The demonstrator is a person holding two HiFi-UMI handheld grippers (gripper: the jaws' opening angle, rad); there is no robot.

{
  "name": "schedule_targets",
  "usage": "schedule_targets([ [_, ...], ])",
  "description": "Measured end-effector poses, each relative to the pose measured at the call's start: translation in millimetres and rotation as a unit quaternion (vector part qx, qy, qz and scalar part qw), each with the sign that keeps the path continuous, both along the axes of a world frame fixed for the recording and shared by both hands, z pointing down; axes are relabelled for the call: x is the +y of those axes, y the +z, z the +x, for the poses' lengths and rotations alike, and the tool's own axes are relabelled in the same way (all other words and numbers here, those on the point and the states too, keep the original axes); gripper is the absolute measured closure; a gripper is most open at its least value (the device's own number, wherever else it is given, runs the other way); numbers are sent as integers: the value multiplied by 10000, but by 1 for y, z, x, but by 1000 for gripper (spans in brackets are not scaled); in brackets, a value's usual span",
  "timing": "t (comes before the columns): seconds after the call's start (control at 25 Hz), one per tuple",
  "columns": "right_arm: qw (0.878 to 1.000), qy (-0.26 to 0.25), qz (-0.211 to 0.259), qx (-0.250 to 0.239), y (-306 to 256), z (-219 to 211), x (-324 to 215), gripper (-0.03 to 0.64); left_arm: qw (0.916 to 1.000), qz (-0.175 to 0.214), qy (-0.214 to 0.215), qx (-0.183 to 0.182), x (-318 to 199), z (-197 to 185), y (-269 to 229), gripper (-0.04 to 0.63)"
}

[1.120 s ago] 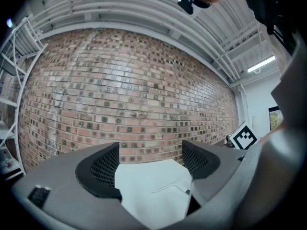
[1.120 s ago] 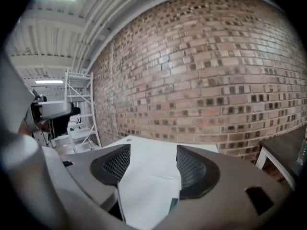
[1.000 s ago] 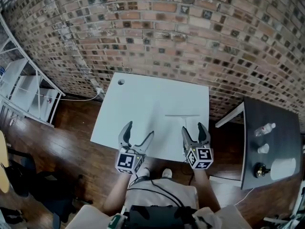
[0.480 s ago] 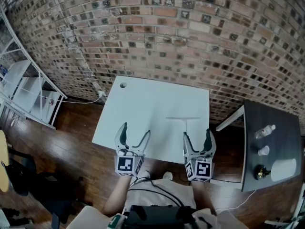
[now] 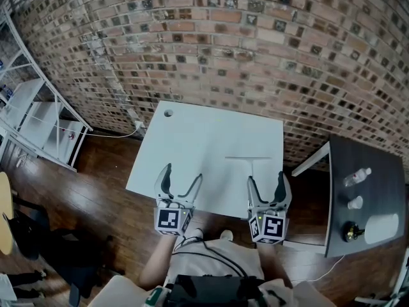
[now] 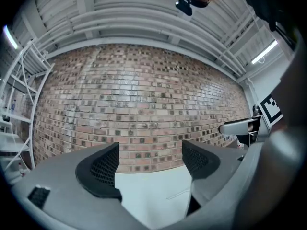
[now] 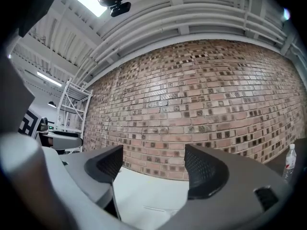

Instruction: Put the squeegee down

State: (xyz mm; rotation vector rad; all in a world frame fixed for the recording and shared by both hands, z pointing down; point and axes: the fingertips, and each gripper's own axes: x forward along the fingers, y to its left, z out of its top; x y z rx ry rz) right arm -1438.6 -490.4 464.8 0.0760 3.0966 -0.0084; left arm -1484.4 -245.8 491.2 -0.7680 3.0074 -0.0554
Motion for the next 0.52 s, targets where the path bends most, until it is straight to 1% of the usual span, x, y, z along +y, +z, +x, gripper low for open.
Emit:
schedule_targets([
  [0.12,10000,-75,-50,22,-1,-1,6,189,10000,47,22,45,-2,1,-5,204],
  [0.2,9999,-120,-9,17,0,-1,9,189,10000,37,25,45,-1,2,-4,204],
  [0.32,9998,-179,37,21,2,-2,12,189,9999,138,42,90,-3,2,-9,204],
  [0.4,9998,-200,66,6,3,-2,14,189,10000,65,42,46,0,1,-3,204],
  [0.52,9996,-269,-31,100,2,-2,20,189,10000,38,65,28,1,1,1,204],
])
